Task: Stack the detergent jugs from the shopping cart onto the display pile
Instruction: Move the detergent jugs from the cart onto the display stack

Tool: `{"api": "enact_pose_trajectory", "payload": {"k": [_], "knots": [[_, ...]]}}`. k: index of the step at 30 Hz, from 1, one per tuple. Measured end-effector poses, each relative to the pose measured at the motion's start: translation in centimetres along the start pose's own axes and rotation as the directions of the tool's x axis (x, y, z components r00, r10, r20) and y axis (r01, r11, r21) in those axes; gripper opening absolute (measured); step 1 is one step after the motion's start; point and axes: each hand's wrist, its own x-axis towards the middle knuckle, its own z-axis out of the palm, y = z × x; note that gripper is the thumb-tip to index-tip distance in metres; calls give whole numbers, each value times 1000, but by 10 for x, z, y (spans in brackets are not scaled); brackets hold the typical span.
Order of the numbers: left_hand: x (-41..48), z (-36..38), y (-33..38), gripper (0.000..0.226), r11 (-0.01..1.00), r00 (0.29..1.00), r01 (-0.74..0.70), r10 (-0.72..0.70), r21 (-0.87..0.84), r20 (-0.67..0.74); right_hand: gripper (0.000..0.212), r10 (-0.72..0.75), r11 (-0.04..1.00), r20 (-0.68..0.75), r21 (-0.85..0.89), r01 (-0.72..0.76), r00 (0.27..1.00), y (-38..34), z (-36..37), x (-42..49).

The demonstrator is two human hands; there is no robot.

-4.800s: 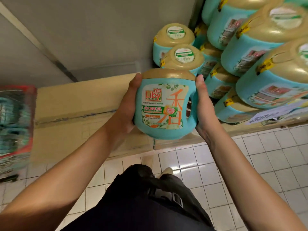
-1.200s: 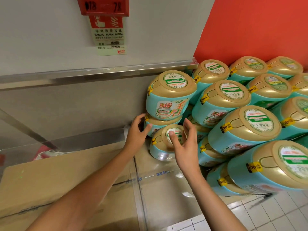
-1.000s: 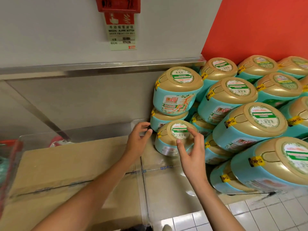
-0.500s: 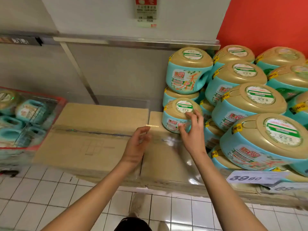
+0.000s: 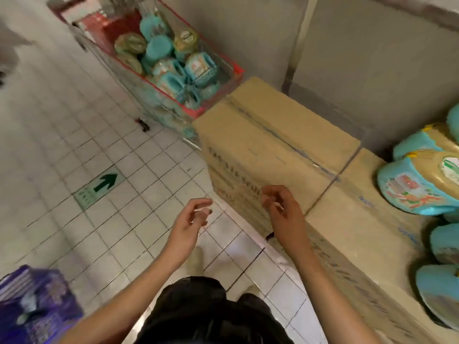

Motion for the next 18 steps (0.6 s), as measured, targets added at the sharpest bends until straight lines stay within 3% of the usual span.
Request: {"api": "enact_pose_trajectory", "payload": {"k": [8,14,18], "knots": [[-6,-182,-60,28,993,956,117,-119,-25,-267,17,67,997,340,-44,-55,938,-21,163,32],[23,-281,-85,23,978,926,194,-209,-78,-313,22,139,987,457,-138,-84,879,-28,254,63],[72,-325,-80,23,978,931,190,-206,-84,-301,25,175,980,445,-163,-113,878,-34,289,94]]}}
